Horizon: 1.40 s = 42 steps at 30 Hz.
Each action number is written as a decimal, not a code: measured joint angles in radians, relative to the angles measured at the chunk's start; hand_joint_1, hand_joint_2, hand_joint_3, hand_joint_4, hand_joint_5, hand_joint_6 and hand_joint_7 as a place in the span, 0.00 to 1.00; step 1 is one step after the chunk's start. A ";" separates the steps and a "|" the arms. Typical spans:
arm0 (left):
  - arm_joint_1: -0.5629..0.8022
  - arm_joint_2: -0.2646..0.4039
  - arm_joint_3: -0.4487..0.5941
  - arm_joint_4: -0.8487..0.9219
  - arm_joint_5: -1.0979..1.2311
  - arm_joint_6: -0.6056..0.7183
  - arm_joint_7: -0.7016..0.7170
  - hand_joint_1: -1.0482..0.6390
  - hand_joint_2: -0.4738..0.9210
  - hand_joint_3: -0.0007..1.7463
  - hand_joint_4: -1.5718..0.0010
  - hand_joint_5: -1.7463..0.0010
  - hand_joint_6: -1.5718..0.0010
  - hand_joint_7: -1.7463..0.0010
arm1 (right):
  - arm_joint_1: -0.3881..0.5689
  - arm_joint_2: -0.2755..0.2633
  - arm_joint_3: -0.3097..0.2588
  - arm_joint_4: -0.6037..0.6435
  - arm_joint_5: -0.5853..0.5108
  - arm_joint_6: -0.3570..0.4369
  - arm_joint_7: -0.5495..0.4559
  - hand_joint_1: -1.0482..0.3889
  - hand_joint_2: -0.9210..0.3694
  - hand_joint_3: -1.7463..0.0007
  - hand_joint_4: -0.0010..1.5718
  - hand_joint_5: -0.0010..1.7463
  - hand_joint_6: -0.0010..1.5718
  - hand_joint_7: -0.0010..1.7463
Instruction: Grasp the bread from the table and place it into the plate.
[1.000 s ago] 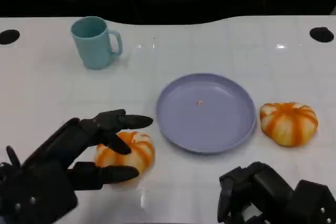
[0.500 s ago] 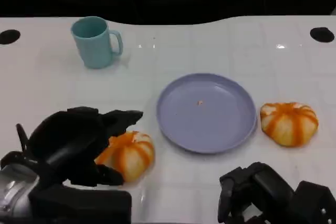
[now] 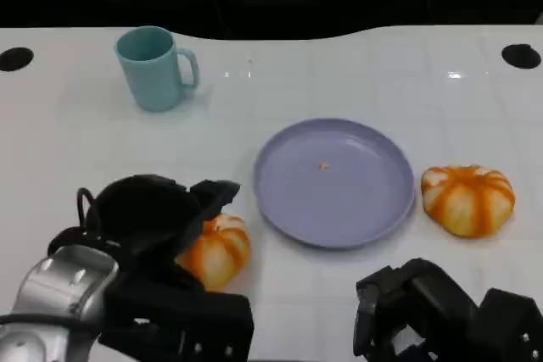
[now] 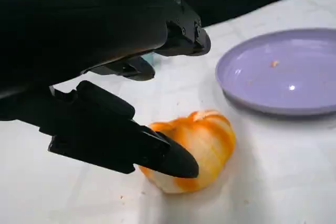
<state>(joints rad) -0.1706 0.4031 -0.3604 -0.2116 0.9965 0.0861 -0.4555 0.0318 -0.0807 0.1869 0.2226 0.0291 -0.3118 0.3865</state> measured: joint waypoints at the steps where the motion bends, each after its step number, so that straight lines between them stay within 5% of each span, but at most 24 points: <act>1: -0.009 -0.002 -0.011 0.019 0.002 0.004 -0.004 0.25 0.92 0.00 0.79 0.96 0.89 1.00 | 0.000 0.000 0.000 0.000 0.000 -0.002 0.000 0.00 0.60 0.24 0.99 0.73 1.00 0.62; 14: -0.112 -0.043 -0.103 0.252 0.020 0.029 0.029 0.28 0.95 0.01 0.76 0.97 0.88 1.00 | 0.001 0.000 -0.002 -0.003 0.000 0.007 -0.001 0.00 0.63 0.21 0.98 0.74 1.00 0.62; 19: -0.136 -0.072 -0.116 0.371 0.006 0.025 0.116 0.34 0.99 0.01 0.66 0.92 0.82 0.98 | 0.001 0.000 -0.004 -0.001 0.003 0.006 0.003 0.00 0.61 0.23 0.99 0.74 1.00 0.61; 20: -0.144 -0.075 -0.120 0.394 -0.001 0.018 0.135 0.35 0.99 0.02 0.61 0.89 0.79 0.97 | 0.000 0.000 -0.005 0.002 0.005 0.004 0.006 0.00 0.61 0.24 0.99 0.74 1.00 0.61; 23: -0.166 -0.082 -0.124 0.451 -0.013 -0.005 0.198 0.40 1.00 0.04 0.66 0.26 0.60 0.97 | -0.001 0.000 -0.007 0.007 0.007 0.003 0.011 0.00 0.61 0.24 0.99 0.73 1.00 0.61; 24: -0.172 -0.083 -0.125 0.469 -0.016 -0.017 0.221 0.41 1.00 0.06 0.65 0.19 0.55 0.96 | 0.000 0.000 -0.007 0.007 0.006 0.004 0.010 0.00 0.61 0.24 0.99 0.73 1.00 0.61; 26: -0.185 -0.083 -0.129 0.499 -0.021 -0.035 0.261 0.43 1.00 0.08 0.62 0.17 0.46 0.95 | 0.001 0.000 -0.007 0.004 0.006 0.004 0.010 0.00 0.60 0.24 0.99 0.73 1.00 0.61; 30: -0.203 -0.084 -0.124 0.556 -0.061 -0.079 0.331 0.45 0.99 0.16 0.49 0.27 0.26 0.93 | 0.001 0.000 -0.009 0.003 0.010 0.004 0.016 0.00 0.60 0.25 0.98 0.74 1.00 0.60; 33: -0.204 -0.083 -0.120 0.587 -0.092 -0.115 0.392 0.45 1.00 0.11 0.48 0.15 0.21 0.93 | 0.002 0.000 -0.012 0.003 0.012 0.004 0.018 0.00 0.60 0.25 0.98 0.74 1.00 0.60; 36: -0.201 -0.077 -0.123 0.609 -0.096 -0.148 0.463 0.44 1.00 0.17 0.54 0.02 0.40 0.51 | 0.002 0.000 -0.012 0.003 0.011 0.003 0.019 0.00 0.59 0.26 0.98 0.74 1.00 0.59; 42: -0.184 -0.062 -0.126 0.619 -0.088 -0.181 0.589 0.44 0.99 0.25 0.53 0.00 0.52 0.30 | 0.003 0.000 -0.013 0.003 0.011 0.003 0.024 0.00 0.59 0.27 0.98 0.74 1.00 0.59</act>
<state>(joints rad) -0.3543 0.3407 -0.4863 0.4078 0.9082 -0.0953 0.1336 0.0346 -0.0807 0.1742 0.2257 0.0402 -0.3087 0.4101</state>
